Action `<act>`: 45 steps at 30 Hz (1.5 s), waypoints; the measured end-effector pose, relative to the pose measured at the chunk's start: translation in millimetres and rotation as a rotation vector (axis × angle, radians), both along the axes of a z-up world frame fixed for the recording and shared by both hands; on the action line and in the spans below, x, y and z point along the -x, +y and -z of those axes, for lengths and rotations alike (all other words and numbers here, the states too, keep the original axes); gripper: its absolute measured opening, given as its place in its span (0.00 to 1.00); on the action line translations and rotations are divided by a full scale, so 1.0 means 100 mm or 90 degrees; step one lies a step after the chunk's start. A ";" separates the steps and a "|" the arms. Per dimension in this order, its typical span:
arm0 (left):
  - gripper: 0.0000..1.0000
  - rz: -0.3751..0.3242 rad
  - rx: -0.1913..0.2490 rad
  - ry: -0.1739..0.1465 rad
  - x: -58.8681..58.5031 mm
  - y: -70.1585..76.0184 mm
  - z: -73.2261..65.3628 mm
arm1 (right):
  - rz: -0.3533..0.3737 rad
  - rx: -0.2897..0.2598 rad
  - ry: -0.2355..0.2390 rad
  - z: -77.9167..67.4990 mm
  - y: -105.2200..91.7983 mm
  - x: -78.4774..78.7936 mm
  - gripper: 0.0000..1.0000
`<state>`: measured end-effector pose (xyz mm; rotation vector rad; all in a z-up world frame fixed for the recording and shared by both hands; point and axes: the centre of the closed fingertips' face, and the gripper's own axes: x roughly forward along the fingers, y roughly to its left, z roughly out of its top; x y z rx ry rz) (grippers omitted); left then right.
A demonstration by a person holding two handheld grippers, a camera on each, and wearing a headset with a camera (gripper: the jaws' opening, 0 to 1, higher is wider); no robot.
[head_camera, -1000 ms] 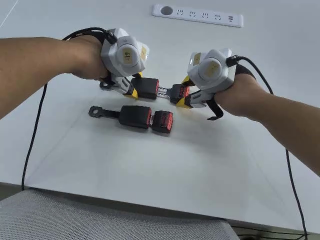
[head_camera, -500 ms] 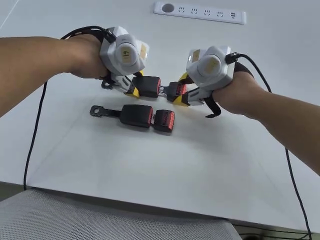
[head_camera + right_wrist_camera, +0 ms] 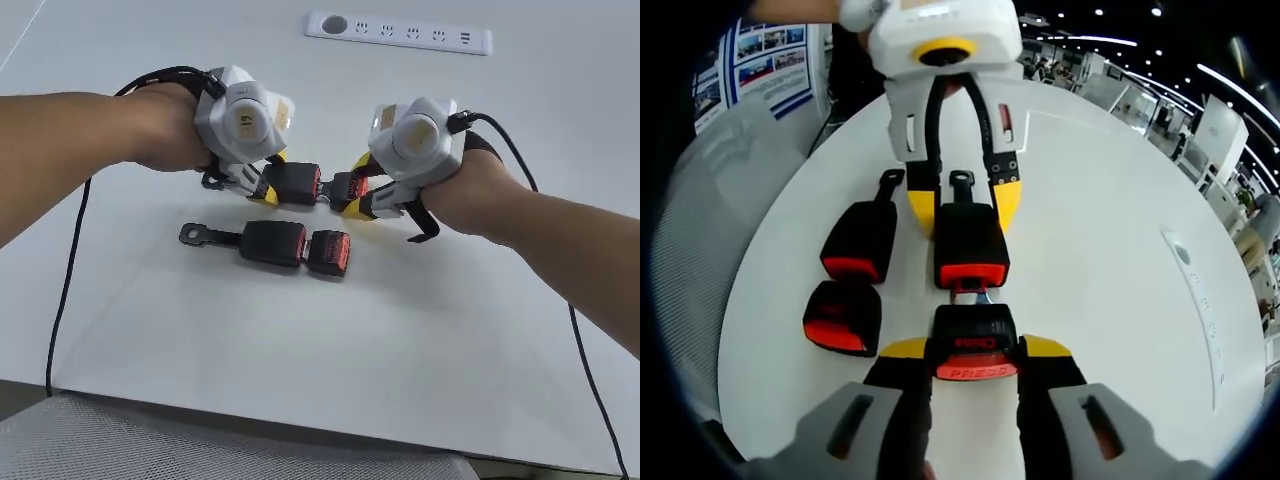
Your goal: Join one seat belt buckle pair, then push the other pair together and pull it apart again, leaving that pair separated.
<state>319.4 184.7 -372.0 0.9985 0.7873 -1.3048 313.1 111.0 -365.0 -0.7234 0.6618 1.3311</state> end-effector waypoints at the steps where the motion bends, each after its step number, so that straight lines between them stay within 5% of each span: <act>1: 0.31 0.001 0.000 -0.001 0.00 0.00 0.00 | 0.000 0.001 0.000 0.00 0.00 0.00 0.31; 45: 0.31 -0.016 0.005 0.008 -0.03 0.00 0.01 | 0.001 0.002 -0.008 0.01 0.05 0.00 0.32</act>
